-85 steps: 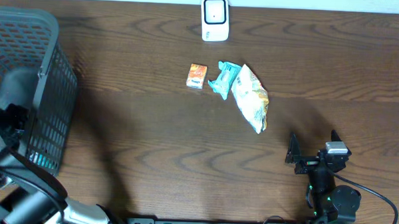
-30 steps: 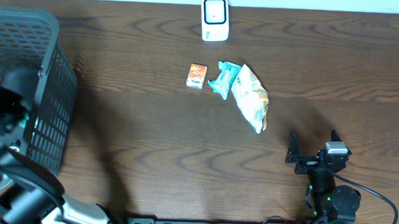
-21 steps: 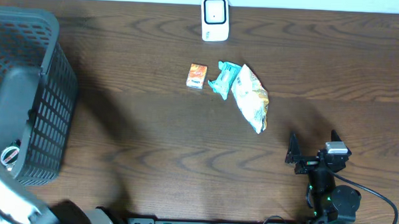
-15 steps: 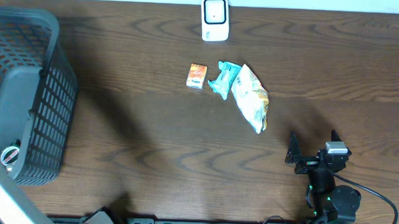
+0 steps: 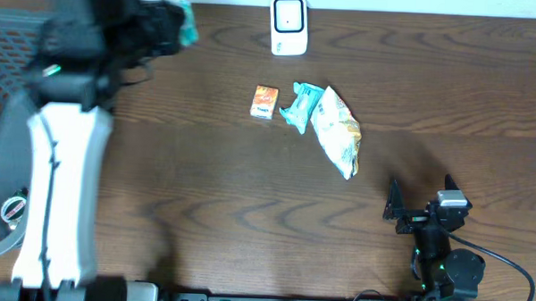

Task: Scan the item barcode
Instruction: 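Scan the green Kleenex pack and set it left of the orange box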

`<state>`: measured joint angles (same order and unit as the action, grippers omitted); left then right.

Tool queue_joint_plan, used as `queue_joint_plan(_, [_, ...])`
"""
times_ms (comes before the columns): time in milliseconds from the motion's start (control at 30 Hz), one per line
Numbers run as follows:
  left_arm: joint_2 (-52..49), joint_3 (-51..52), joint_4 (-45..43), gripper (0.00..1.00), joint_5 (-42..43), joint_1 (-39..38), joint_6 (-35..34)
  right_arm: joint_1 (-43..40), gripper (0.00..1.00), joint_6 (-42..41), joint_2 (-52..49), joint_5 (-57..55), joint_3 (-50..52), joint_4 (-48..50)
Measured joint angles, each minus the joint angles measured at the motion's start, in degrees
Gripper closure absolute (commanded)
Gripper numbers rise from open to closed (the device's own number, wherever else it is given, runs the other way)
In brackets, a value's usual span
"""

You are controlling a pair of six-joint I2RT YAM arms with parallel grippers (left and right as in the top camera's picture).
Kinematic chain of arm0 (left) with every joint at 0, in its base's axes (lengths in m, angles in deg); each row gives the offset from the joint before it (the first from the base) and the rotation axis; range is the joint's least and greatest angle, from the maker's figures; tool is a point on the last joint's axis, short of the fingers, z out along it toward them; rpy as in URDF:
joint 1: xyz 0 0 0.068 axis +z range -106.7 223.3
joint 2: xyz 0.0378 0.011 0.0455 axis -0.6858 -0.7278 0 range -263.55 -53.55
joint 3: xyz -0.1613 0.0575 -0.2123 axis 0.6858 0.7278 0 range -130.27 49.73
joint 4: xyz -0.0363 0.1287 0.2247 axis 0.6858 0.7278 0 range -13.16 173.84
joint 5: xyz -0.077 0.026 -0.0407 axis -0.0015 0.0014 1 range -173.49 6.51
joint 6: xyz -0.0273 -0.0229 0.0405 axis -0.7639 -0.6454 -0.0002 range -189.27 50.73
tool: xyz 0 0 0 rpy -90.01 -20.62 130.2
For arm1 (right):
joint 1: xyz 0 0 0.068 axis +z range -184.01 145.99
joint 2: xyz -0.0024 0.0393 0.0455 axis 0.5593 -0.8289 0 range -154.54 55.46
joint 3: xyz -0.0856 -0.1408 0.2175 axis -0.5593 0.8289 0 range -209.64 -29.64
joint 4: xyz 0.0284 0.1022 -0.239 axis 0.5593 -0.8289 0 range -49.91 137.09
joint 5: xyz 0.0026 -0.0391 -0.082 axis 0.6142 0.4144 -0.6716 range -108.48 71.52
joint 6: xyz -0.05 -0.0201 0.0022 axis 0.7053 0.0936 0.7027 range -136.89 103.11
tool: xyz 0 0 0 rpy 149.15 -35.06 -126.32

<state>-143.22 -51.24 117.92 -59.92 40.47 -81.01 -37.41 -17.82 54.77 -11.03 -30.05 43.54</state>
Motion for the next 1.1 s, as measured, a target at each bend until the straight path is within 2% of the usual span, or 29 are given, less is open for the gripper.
queue_joint_plan(200, [-11.2,0.0,0.0,0.92,-7.5,-7.3,1.2,0.0,0.01,0.0,0.0,0.0,0.0,0.0])
queue_joint_plan(433, [-23.0,0.0,0.0,0.93,-15.7,-11.1,1.3,0.0,0.01,0.0,0.0,0.0,0.0,0.0])
queue_joint_plan(700, [-32.4,0.0,2.5,0.92,-18.0,-11.2,1.3,0.0,0.01,0.0,0.0,0.0,0.0,0.0])
queue_joint_plan(867, [-33.5,0.0,2.3,0.92,-17.4,-11.2,1.3,0.0,0.01,0.0,0.0,0.0,0.0,0.0])
queue_joint_plan(933, [-33.5,0.0,1.8,0.43,-17.1,-11.3,1.3,0.0,0.01,0.0,0.0,0.0,0.0,0.0])
queue_joint_plan(967, [-33.5,0.0,1.7,0.40,-16.9,-11.4,1.4,0.0,0.01,0.0,0.0,0.0,0.0,0.0])
queue_joint_plan(1100, [-33.5,0.0,1.5,0.40,-16.4,-11.6,1.3,0.0,0.01,0.0,0.0,0.0,0.0,0.0])
